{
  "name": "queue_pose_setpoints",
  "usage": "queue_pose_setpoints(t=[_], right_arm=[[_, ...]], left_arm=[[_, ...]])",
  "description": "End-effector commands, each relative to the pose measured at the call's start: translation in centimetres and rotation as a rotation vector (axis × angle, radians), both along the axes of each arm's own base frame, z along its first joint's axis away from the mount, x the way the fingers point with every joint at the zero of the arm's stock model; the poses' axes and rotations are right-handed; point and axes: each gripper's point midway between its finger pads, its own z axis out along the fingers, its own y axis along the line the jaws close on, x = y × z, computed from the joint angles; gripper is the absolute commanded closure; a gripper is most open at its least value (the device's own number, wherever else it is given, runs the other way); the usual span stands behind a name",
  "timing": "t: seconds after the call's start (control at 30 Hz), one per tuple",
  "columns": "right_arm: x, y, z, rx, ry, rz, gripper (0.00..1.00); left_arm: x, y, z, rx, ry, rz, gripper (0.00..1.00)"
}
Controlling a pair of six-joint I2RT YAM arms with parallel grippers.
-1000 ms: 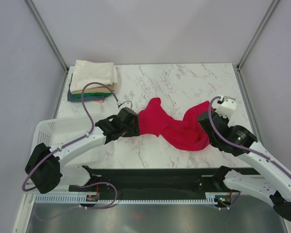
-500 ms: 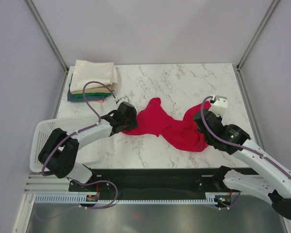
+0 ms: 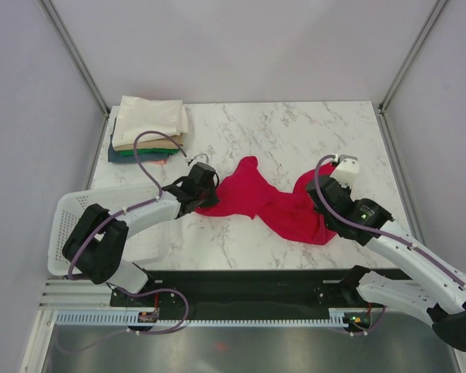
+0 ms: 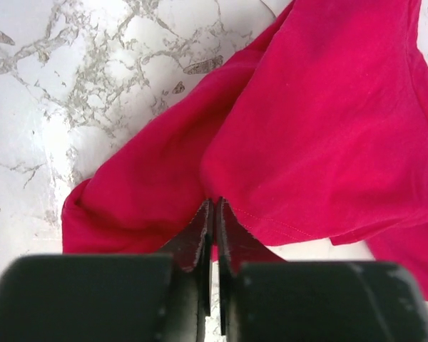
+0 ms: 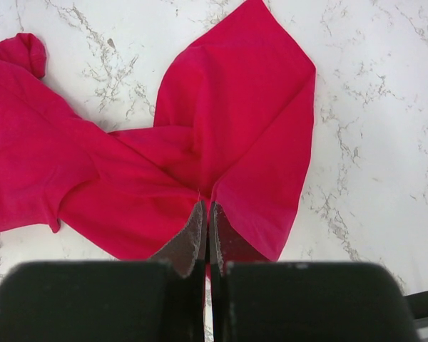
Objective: Fold and stack the t-shirts
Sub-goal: Flatten the tshirt out
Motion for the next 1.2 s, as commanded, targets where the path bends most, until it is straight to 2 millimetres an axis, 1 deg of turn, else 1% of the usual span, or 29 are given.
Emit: queue_pose_setpoints(t=[0.0,0.03,0.1,0.13,0.17,0.2,0.23,0.27,0.3,0.33,0.37,0.4,0.43,0.47,0.5,0.53,0.57,0.63,0.67,0.73,0.77,0.83,0.9,1.0,1.03,1.07,1.1,1.13,1.17], right_arm=[[0.3,0.1,0.7,0.027,-0.030,0.002,1.00],[0.3,0.1,0.9,0.031,-0.033,0.003,1.00],[0.2,-0.1,1.6,0.044,-0.047,0.000,1.00],[0.2,-0.2,2.1,0.046,-0.055,0.001,1.00],[-0.1,-0.6,2.7,0.047,-0.062,-0.005,1.00],[-0.1,-0.6,4.1,0.067,-0.085,-0.006,1.00],[-0.2,-0.7,5.0,0.076,-0.098,-0.006,1.00],[-0.6,-1.3,7.1,0.101,-0.131,-0.016,1.00],[-1.0,-1.7,8.2,0.111,-0.148,-0.022,1.00],[-1.5,-2.3,9.1,0.113,-0.156,-0.028,1.00],[-1.9,-2.9,10.5,0.134,-0.189,-0.034,1.00],[-2.3,-3.5,12.7,0.160,-0.237,-0.045,1.00],[-2.8,-4.1,13.7,0.168,-0.259,-0.049,1.00],[-3.4,-4.9,14.9,0.177,-0.294,-0.047,1.00],[-3.8,-5.6,16.6,0.194,-0.337,-0.049,1.00],[-4.2,-5.9,17.6,0.204,-0.363,-0.041,1.00],[-5.0,-6.7,19.3,0.205,-0.405,-0.019,1.00],[-5.8,-7.4,21.1,0.223,-0.461,0.000,1.00],[-6.7,-8.2,22.7,0.249,-0.509,0.006,1.00],[-7.8,-9.2,24.4,0.265,-0.567,0.023,1.00],[-8.9,-10.1,25.8,0.296,-0.614,0.028,1.00],[-10.3,-11.2,27.6,0.317,-0.686,0.050,1.00],[-10.9,-11.8,28.3,0.313,-0.718,0.056,1.00],[-11.8,-12.6,29.4,0.301,-0.767,0.073,1.00],[-11.9,-12.8,30.0,0.298,-0.793,0.076,1.00],[-12.4,-13.4,30.5,0.304,-0.820,0.058,1.00],[-12.6,-13.8,31.0,0.306,-0.843,0.048,1.00],[-12.8,-14.3,32.1,0.305,-0.886,0.030,1.00],[-13.1,-14.8,33.0,0.309,-0.913,0.014,1.00]], left_arm=[[0.7,-0.4,1.4,-0.031,-0.047,0.001,0.97],[0.9,-0.3,2.5,-0.038,-0.071,0.010,0.98],[0.7,0.3,3.9,-0.026,-0.085,0.018,0.98],[1.0,0.5,6.3,-0.041,-0.135,0.027,0.98],[0.9,0.7,7.6,-0.042,-0.155,0.027,0.98],[0.3,1.3,8.5,-0.028,-0.153,0.027,0.98],[0.5,1.3,11.0,-0.046,-0.200,0.022,0.98],[0.1,1.7,13.9,-0.078,-0.259,0.022,0.98],[-0.3,2.1,15.8,-0.094,-0.293,0.018,0.98],[-0.8,2.5,18.3,-0.099,-0.332,0.007,0.98],[-1.7,3.3,21.2,-0.124,-0.393,0.004,0.98],[-2.2,3.9,23.0,-0.111,-0.436,-0.011,0.98],[-2.9,4.7,25.5,-0.108,-0.476,-0.014,0.98],[-3.6,5.4,27.3,-0.112,-0.517,-0.017,0.98],[-4.7,6.5,29.5,-0.112,-0.582,-0.023,0.98],[-5.7,7.5,31.7,-0.121,-0.626,-0.017,0.98],[-6.4,8.2,33.1,-0.128,-0.661,-0.014,0.98],[-8.9,9.9,37.1,-0.174,-0.767,-0.018,0.98],[-9.8,10.4,38.1,-0.187,-0.794,-0.024,0.98],[-12.4,11.6,41.2,-0.242,-0.886,-0.048,0.98],[-13.3,12.0,42.2,-0.263,-0.917,-0.055,0.98],[-15.3,12.8,44.2,-0.293,-0.984,-0.086,0.98],[-16.3,13.1,45.2,-0.298,-1.022,-0.113,0.98],[-18.2,12.8,47.5,-0.335,-1.091,-0.185,0.98],[-18.9,13.1,48.7,-0.351,-1.128,-0.191,0.98],[-18.9,12.9,49.3,-0.353,-1.144,-0.202,0.98],[-19.4,12.7,50.7,-0.363,-1.193,-0.227,0.98],[-20.1,13.0,52.2,-0.372,-1.236,-0.233,0.98],[-19.1,12.2,52.9,-0.360,-1.235,-0.248,0.98]])
